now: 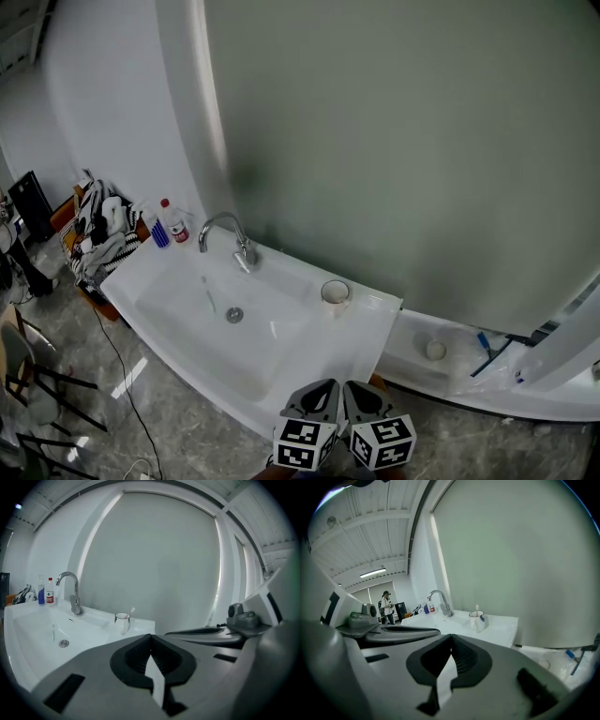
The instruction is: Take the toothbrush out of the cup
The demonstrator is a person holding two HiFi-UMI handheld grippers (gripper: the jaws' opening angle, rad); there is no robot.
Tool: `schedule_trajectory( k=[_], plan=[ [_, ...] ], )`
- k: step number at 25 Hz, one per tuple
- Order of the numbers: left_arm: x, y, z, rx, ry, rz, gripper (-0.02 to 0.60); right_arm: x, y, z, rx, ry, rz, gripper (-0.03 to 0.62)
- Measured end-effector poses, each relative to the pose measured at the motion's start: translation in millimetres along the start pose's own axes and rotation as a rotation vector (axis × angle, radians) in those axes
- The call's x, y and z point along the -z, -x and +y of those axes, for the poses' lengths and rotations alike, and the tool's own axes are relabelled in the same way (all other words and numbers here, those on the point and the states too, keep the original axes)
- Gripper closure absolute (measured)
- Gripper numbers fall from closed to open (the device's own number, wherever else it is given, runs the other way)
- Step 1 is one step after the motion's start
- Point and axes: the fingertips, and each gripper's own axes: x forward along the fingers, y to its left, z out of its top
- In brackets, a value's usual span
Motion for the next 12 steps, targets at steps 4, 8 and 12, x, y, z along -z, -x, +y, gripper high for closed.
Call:
schedule_trajectory(
  k=[4,8,12],
  plan=[
    [0.9,-1.1,6.8,0.003,0.011,-0.013,0.572,-4.9,-5.0,1.1,0.012,0.009,0.000,0.583],
    [-0.5,-5.4,16.8,-0.013,0.031,-0.023,0.572,-4.7,-13.1,1.4,0.002,0.021,0.011,0.583],
    [-2.9,-15.2,21.1,-0.033,0.036,-0.039,0.572,-8.2,-20.8,-7.6,-0.018,0.035,0.017,0.583]
  ],
)
